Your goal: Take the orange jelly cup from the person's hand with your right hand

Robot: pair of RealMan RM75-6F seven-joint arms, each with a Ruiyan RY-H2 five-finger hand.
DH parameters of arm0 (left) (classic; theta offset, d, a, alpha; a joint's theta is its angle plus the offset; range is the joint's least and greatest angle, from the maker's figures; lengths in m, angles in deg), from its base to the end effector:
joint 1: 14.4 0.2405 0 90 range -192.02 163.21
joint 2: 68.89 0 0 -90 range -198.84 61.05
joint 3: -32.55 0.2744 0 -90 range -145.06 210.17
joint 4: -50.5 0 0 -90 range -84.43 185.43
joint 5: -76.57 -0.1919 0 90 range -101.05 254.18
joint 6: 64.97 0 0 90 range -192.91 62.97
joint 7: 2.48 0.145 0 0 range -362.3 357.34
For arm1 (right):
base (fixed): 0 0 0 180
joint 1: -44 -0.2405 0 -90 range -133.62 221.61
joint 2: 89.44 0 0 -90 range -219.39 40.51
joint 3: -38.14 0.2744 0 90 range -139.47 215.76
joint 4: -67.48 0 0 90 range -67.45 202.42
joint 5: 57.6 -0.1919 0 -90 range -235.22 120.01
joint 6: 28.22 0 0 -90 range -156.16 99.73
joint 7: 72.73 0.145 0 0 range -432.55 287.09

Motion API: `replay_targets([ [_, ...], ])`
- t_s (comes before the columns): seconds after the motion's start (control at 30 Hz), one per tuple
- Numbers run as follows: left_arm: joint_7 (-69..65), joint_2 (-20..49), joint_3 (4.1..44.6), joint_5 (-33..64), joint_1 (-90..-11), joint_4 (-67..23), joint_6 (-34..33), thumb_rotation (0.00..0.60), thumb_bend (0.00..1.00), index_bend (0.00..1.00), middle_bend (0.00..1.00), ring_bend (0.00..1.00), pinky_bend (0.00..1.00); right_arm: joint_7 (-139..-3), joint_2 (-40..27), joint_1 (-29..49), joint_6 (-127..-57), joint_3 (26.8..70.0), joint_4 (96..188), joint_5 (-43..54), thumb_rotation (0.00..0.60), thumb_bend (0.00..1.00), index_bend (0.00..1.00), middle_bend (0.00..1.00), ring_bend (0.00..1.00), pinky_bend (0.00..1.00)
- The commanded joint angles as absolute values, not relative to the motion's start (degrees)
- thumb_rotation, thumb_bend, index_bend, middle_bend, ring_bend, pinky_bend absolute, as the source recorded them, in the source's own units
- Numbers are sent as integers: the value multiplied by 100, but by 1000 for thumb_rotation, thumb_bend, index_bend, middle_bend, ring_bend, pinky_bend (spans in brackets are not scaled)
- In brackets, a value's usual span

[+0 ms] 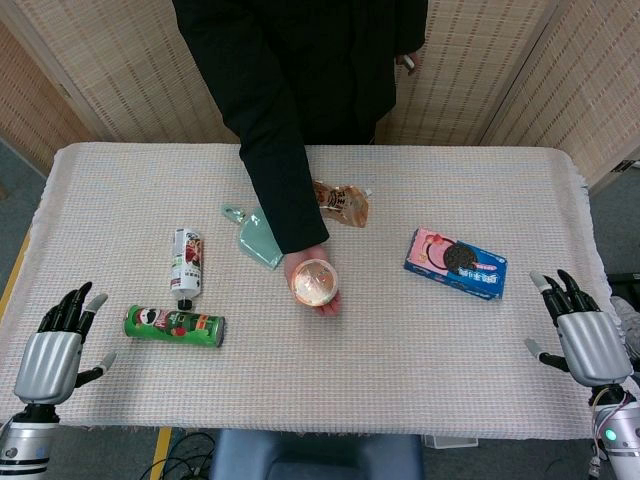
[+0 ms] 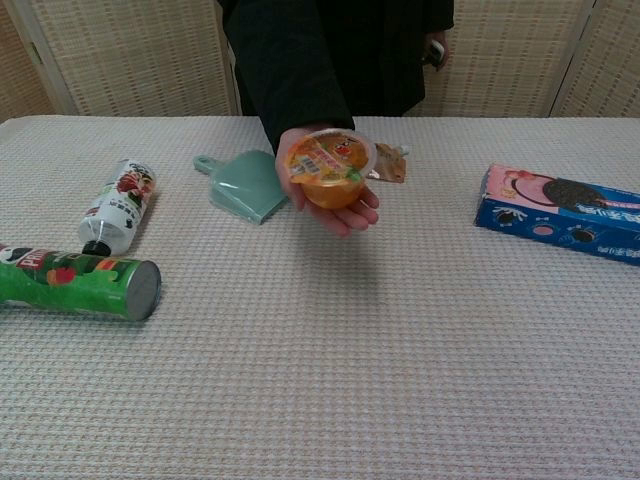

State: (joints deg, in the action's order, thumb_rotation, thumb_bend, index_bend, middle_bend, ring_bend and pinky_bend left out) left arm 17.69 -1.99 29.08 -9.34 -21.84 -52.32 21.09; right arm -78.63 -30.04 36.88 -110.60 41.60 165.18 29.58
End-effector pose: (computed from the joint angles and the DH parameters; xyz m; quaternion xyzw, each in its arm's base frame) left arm -0.2723 0.1930 0.1597 -0.6250 -0.3303 -0.3741 0.6003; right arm -0.2984 -0.1945 0.1962 0.6342 -0.3516 0.3684 0.5818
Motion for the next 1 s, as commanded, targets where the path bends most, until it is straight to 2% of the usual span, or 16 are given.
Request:
replay_targets([
  [0.03, 1772, -194, 2908, -933, -2184, -5221, 2110, 600, 223, 158, 48, 97, 219, -7846, -2978, 3701, -11128, 4182, 16492, 2989, 600, 204, 0, 122, 49, 215],
  [0.53, 1808, -188, 2910, -900, -2194, -5250, 2074, 600, 223, 158, 48, 97, 219, -7776, -2903, 3438, -10941, 4207, 16509, 3293, 600, 210, 0, 122, 49, 215],
  [0.77, 1785, -231, 2908, -873, -2181, -5274, 2082, 600, 223, 158, 48, 97, 219, -7881, -2818, 2890, -10392, 4301, 16674, 3588, 600, 210, 0, 78, 47, 207],
  [0.87, 1773, -258, 2920, -876, -2170, -5295, 2084, 600, 223, 158, 48, 97, 219, -7962, -2778, 2554, -10030, 4372, 16807, 3703, 600, 209, 0, 9, 10, 152],
  [1.0, 1752, -297, 2931, -906, -2144, -5319, 2127, 600, 223, 158, 48, 97, 219, -8017, -2651, 2035, -9416, 4510, 16930, 3697, 600, 210, 0, 0, 0, 100],
])
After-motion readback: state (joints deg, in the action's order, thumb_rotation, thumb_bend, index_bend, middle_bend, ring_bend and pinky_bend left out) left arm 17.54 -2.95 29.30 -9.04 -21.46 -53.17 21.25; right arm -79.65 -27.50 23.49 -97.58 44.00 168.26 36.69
